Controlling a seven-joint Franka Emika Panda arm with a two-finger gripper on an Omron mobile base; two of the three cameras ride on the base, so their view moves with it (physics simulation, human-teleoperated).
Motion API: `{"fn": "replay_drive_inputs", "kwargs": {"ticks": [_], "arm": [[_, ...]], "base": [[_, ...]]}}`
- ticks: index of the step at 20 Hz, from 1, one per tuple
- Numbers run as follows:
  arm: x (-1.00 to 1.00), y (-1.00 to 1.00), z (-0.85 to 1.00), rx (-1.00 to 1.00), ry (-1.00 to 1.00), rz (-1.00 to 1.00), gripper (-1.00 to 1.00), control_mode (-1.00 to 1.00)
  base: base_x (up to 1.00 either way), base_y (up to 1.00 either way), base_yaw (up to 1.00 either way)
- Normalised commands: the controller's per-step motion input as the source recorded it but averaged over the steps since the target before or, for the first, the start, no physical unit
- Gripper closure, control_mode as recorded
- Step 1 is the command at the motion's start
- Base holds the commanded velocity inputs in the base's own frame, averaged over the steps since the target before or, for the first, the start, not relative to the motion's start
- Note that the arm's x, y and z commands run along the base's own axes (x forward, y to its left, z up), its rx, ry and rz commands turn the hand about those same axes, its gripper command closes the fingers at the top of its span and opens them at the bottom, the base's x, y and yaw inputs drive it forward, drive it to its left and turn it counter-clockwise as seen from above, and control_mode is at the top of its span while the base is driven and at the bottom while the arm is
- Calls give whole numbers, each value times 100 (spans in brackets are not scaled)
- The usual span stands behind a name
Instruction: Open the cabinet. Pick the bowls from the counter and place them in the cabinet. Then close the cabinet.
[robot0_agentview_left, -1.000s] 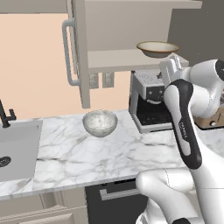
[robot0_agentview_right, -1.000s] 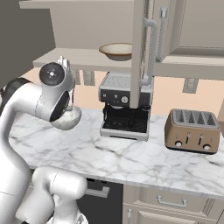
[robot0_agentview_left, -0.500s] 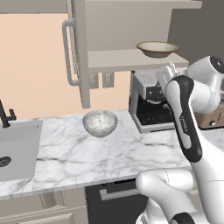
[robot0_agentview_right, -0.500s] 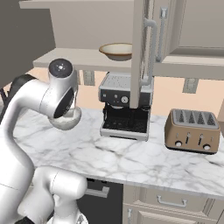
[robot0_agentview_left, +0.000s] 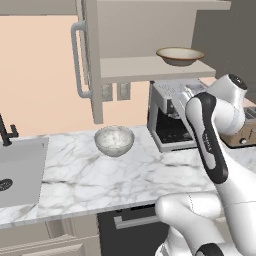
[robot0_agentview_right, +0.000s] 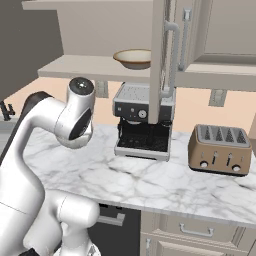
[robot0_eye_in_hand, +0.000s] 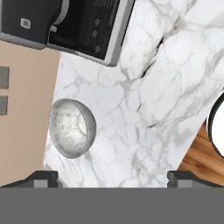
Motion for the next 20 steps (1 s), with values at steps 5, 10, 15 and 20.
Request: {"fn": "replay_drive_inputs", "kwargs": {"ticks": [5, 10, 15, 20], "arm": [[12, 34, -56, -5, 0, 14, -100, -100], [22, 39, -43, -4, 0, 13, -100, -100], [36, 25, -25, -3, 0, 8, -100, -100], [42, 1, -17, 0, 4, 4, -100, -100]], "base": [[0, 0, 0], [0, 0, 0], [0, 0, 0], [0, 0, 0]]}}
